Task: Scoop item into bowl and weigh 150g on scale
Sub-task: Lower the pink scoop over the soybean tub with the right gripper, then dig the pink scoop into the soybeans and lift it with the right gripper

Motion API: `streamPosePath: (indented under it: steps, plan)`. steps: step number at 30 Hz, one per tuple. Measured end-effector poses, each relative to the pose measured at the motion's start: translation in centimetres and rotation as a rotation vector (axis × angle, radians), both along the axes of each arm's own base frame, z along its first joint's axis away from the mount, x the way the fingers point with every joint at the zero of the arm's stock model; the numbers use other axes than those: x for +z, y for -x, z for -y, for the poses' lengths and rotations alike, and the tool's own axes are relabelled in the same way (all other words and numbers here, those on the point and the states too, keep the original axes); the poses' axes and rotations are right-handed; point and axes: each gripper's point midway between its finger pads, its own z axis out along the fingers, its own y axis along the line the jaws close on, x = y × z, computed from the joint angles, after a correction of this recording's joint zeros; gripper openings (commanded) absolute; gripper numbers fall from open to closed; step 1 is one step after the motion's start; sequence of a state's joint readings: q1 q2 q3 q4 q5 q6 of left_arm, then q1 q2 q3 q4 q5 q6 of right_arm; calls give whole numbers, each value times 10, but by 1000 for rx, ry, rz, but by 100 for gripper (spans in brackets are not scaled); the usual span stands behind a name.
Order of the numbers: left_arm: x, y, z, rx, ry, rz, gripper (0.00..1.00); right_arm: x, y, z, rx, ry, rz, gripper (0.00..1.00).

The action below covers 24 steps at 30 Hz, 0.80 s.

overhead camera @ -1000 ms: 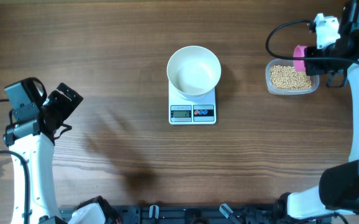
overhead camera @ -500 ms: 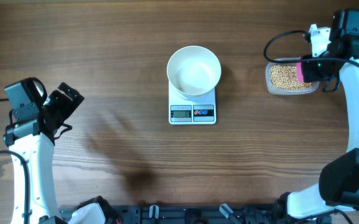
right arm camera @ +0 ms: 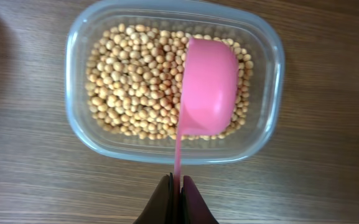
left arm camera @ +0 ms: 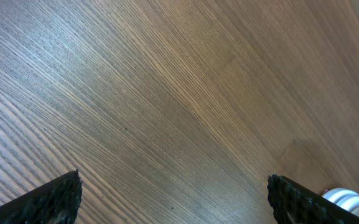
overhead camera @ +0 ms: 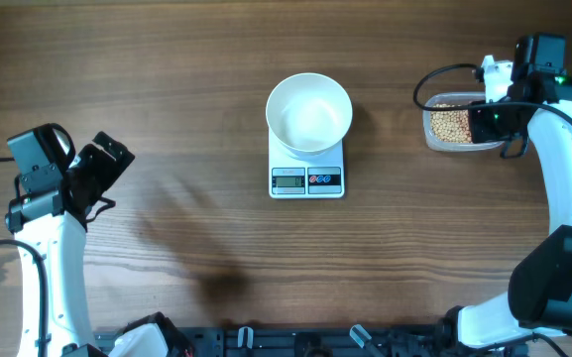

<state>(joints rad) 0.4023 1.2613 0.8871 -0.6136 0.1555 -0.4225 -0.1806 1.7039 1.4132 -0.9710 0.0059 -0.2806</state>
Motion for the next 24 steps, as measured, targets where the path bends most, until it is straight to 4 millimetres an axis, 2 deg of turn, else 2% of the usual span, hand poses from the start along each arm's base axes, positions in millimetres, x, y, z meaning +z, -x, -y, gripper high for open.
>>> streamPosePath:
  steps: [6,14,18,24]
  plan:
    - [0,0,0,0,0,-1,100,-1,1,-9,-15,-66,3,4]
    - [-2,2,1,0,5,-12,100,-10,7,4,-91,-262,-7,4]
    - [-3,4,2,0,9,-20,100,-12,9,5,-117,-375,-2,4]
    - [-3,4,2,0,9,-21,100,-12,11,-1,-117,-422,-11,4]
